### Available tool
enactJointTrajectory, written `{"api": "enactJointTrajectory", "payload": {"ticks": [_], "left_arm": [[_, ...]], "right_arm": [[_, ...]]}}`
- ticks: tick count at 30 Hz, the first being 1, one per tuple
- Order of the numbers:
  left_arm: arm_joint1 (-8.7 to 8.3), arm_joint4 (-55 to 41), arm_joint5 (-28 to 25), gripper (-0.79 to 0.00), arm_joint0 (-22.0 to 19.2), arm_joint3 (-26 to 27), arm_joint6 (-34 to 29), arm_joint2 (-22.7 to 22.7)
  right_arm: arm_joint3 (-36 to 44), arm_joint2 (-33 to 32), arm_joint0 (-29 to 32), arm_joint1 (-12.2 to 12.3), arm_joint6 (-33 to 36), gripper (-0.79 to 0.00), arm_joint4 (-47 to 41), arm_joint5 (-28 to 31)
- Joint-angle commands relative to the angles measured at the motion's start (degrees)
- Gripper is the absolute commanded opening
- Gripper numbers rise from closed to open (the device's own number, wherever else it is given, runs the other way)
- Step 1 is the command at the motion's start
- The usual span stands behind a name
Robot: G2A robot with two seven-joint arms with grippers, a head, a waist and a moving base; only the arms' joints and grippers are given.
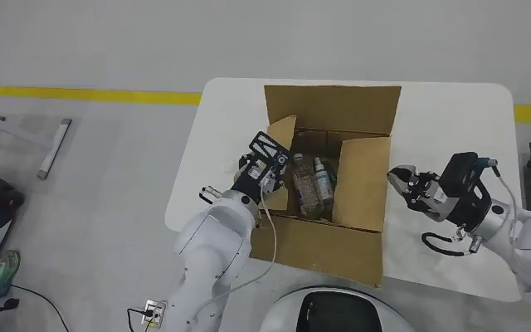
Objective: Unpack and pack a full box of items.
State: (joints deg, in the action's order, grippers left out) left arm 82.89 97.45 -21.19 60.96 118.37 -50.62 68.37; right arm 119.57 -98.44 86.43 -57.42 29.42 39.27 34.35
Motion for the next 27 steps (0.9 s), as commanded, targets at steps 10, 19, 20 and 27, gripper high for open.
{"api": "enactJointTrajectory", "payload": {"ticks": [10, 19, 20, 27], "left_arm": [[-1.03, 9.6, -0.5, 0.000, -2.3, -1.4, 3.0, 5.3], [-1.45, 11.0, -0.9, 0.000, -3.6, -1.9, 4.2, 7.9], [-1.48, 11.0, -1.0, 0.000, -3.8, -2.1, 4.3, 8.0], [-1.66, 11.5, -2.9, 0.000, -4.2, -2.8, 5.3, 7.1]], "right_arm": [[-2.1, 3.0, -2.3, 0.3, 3.0, -0.785, 1.3, -1.2], [-2.2, 3.8, -3.6, 0.4, 2.3, -0.785, 1.3, -2.7], [-2.2, 3.8, -3.7, 0.4, 2.1, -0.785, 1.2, -2.8], [-2.3, 4.1, -4.9, 0.5, 2.0, -0.785, 0.5, -3.7]]}}
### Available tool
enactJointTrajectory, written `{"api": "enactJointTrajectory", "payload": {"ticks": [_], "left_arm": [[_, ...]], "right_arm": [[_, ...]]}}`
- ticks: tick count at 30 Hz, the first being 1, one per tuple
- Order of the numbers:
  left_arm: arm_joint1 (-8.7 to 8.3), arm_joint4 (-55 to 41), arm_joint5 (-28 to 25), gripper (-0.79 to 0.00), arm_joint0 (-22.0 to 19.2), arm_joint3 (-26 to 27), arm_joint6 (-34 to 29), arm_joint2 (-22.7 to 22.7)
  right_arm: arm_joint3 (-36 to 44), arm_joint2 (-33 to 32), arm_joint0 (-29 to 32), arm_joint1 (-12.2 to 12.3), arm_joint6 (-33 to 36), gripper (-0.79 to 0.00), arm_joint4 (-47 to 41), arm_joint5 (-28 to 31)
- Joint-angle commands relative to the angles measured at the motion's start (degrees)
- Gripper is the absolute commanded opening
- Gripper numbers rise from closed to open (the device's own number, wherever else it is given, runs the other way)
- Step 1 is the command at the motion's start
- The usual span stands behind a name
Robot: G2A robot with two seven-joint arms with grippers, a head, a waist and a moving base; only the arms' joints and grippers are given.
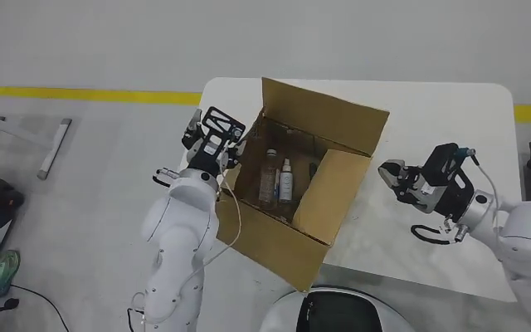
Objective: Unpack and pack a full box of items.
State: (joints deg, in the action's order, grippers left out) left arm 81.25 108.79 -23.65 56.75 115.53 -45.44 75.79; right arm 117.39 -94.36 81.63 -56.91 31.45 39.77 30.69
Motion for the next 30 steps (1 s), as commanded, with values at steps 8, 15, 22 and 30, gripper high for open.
{"api": "enactJointTrajectory", "payload": {"ticks": [8, 15, 22, 30], "left_arm": [[-0.25, 2.9, -2.9, 0.000, 0.6, -0.8, 1.5, -3.1], [-0.56, 6.4, -6.1, -0.576, 1.9, -1.2, 3.9, -5.9], [-0.66, 7.0, -7.4, -0.785, 3.3, -1.4, 3.6, -7.3], [-0.62, 6.2, -7.2, -0.785, 4.1, -1.2, 3.0, -7.9]], "right_arm": [[-0.6, 0.5, -0.2, 0.2, -0.1, -0.785, -0.1, 0.1], [-0.9, 0.5, -0.3, 0.3, -0.4, -0.785, -0.5, -0.1], [-1.0, 0.5, -0.1, 0.4, -0.6, -0.785, -0.8, 0.0], [-0.8, 0.2, 0.3, 0.5, -1.1, -0.785, -0.8, 0.1]]}}
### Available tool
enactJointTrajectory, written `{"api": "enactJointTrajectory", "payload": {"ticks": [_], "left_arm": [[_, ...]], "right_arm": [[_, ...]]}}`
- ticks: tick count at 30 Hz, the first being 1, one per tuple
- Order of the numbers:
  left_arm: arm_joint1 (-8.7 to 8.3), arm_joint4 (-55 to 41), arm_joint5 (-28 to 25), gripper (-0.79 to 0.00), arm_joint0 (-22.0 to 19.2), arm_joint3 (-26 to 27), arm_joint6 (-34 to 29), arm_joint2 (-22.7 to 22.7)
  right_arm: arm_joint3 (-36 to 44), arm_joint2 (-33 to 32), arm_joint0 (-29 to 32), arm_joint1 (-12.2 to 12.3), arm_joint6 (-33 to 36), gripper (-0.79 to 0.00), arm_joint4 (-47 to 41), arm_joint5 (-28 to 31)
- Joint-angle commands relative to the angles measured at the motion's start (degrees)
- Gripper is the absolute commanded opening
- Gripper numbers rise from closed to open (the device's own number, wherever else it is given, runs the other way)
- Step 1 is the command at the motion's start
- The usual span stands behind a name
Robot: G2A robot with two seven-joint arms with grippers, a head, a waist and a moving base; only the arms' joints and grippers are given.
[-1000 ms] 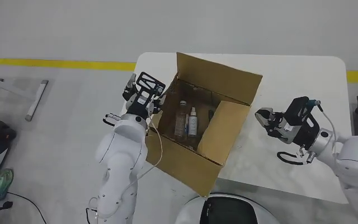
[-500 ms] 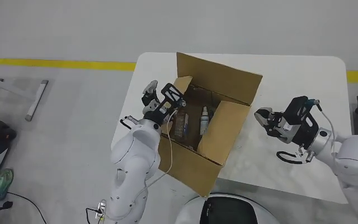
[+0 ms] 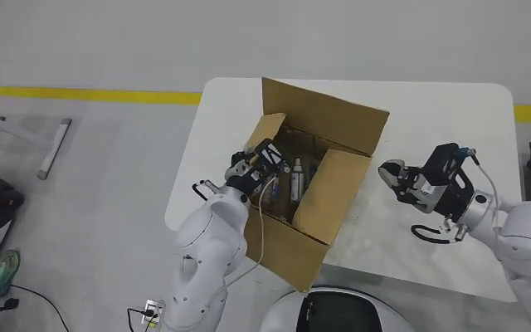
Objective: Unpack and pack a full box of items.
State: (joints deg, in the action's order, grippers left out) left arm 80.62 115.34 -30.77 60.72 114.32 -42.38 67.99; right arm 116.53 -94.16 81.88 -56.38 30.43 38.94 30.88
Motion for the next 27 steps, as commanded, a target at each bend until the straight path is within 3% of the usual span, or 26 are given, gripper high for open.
{"api": "enactJointTrajectory", "payload": {"ticks": [1, 11, 21, 27], "left_arm": [[0.01, -0.5, 0.0, -0.785, 0.2, 0.0, -0.1, -0.1], [0.80, -13.5, 3.5, -0.785, 1.7, 2.5, -4.3, 0.1], [2.02, -33.2, 16.1, -0.785, 0.9, 7.4, -13.9, 2.5], [2.10, -41.0, 19.7, -0.785, -1.1, 7.2, -17.8, 5.3]], "right_arm": [[0.1, 0.0, 0.1, 0.0, -0.1, -0.785, 0.1, 0.0], [0.4, -1.1, 0.8, 0.2, -0.6, -0.785, -1.4, -0.5], [1.1, -3.9, 2.3, 0.5, -0.4, -0.785, -3.2, -0.7], [2.0, -3.8, 2.7, 0.7, 2.0, -0.785, -4.8, -0.1]]}}
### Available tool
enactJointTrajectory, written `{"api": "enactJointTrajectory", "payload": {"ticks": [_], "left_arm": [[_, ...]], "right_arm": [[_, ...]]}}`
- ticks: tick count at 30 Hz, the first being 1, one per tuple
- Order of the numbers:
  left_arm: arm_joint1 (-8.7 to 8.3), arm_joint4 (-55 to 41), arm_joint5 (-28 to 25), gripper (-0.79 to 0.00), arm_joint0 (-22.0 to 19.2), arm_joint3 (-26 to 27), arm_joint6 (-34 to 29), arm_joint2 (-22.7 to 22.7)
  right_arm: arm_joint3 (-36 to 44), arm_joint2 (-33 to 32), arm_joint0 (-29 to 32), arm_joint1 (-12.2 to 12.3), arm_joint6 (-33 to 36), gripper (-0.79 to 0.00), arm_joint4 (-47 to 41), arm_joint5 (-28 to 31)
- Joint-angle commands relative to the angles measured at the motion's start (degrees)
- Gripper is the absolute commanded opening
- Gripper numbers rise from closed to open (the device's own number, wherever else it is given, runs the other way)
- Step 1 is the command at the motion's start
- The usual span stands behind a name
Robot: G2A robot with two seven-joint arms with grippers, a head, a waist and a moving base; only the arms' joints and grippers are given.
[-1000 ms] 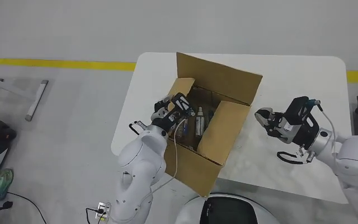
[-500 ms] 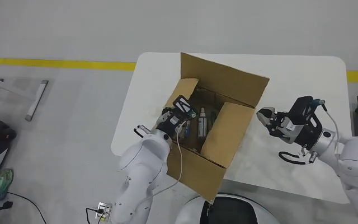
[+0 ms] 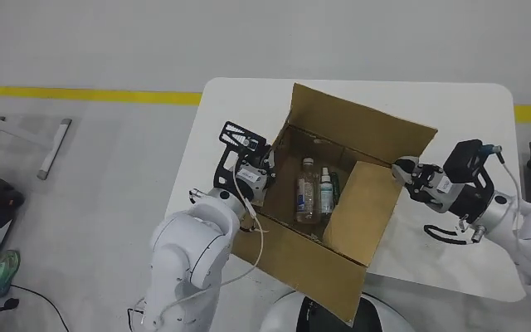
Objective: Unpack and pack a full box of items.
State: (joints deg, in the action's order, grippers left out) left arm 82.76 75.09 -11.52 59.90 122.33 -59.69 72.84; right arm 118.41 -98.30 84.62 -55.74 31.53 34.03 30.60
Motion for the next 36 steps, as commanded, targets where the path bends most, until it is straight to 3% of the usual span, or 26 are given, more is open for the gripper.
{"api": "enactJointTrajectory", "payload": {"ticks": [1, 12, 13, 14, 15, 16, 29, 36], "left_arm": [[-0.09, -0.8, 0.6, -0.785, -0.7, -1.3, -0.9, 0.8], [-0.72, 1.2, 0.5, -0.785, -2.0, -4.5, 0.0, 2.0], [-0.80, 1.6, 0.5, -0.745, -2.0, -4.7, 0.0, 2.2], [-0.88, 2.2, 0.2, -0.603, -2.1, -4.8, 0.0, 2.2], [-0.95, 2.6, 0.1, -0.062, -2.2, -5.1, 0.1, 2.3], [-1.02, 3.0, -0.1, 0.000, -2.3, -5.3, 0.1, 2.3], [-2.73, 26.2, -5.4, 0.000, -3.6, -8.6, 7.3, 3.0], [-3.10, 30.1, -5.2, 0.000, -1.9, -10.7, 8.8, 3.7]], "right_arm": [[0.3, 0.7, -0.2, 0.1, 1.6, -0.785, 0.3, 0.4], [-0.5, 6.6, -1.8, 0.5, 8.9, -0.785, 2.1, 1.6], [-0.7, 6.9, -1.9, 0.6, 9.3, -0.785, 2.5, 1.3], [-0.7, 7.2, -2.0, 0.6, 9.7, -0.785, 2.8, 1.0], [-0.9, 7.5, -2.1, 0.6, 10.0, -0.785, 3.0, 0.8], [-1.0, 7.6, -2.3, 0.6, 10.2, -0.785, 3.1, 0.5], [-2.9, 5.1, -2.7, 0.6, 5.6, -0.785, 2.4, -7.1], [-4.8, 4.7, -4.2, 0.7, 5.4, -0.785, 1.0, -7.4]]}}
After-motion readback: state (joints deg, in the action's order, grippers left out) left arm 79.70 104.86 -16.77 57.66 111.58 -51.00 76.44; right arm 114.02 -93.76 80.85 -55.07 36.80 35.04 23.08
